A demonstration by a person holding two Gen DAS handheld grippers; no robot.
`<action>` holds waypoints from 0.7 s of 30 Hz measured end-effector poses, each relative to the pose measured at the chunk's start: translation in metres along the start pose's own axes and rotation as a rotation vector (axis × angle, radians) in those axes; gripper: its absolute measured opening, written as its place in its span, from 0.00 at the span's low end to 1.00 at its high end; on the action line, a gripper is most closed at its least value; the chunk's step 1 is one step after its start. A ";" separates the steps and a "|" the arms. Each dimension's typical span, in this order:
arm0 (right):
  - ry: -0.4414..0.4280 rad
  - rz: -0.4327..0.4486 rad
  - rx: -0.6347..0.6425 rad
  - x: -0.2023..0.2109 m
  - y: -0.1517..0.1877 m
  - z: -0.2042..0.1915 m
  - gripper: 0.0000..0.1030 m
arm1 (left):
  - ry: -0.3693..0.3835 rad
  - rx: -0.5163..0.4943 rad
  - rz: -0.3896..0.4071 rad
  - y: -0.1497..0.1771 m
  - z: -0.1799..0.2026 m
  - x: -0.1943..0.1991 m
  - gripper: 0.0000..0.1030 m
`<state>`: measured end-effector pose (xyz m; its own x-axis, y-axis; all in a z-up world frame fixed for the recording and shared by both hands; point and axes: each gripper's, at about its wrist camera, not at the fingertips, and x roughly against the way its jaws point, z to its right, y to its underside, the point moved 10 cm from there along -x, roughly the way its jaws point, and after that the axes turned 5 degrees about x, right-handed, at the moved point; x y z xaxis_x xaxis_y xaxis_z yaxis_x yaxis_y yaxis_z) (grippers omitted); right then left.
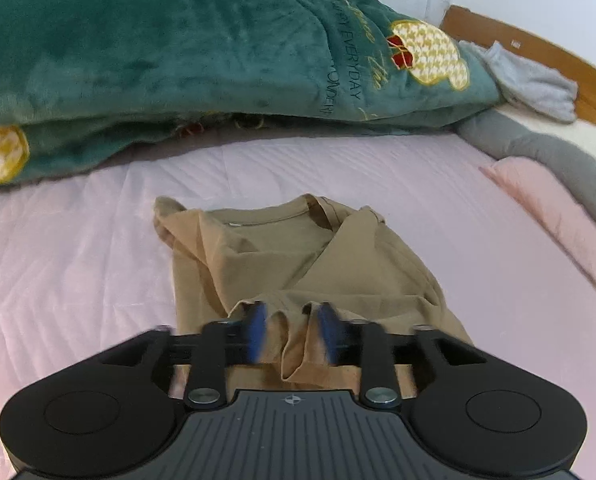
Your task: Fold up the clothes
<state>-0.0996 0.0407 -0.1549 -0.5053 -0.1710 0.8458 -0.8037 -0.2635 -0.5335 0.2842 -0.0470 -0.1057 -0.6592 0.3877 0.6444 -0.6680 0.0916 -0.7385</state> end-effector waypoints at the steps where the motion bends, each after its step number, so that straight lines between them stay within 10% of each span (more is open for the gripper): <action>1: 0.000 -0.003 0.001 -0.001 0.001 -0.001 0.07 | -0.021 -0.015 0.008 0.001 0.004 -0.001 0.59; 12: -0.009 -0.006 -0.022 -0.007 0.001 0.010 0.11 | -0.096 -0.083 -0.086 0.035 0.010 -0.050 0.64; 16: -0.023 -0.005 -0.033 -0.009 0.002 0.014 0.12 | -0.047 -0.033 -0.039 0.026 0.009 -0.046 0.23; 21: -0.041 -0.017 -0.034 -0.012 0.004 0.015 0.12 | -0.080 -0.030 0.047 -0.004 0.002 -0.030 0.15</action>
<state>-0.0918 0.0270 -0.1670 -0.4785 -0.2057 0.8537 -0.8227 -0.2348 -0.5177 0.3062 -0.0608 -0.1221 -0.7156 0.3180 0.6219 -0.6261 0.1028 -0.7729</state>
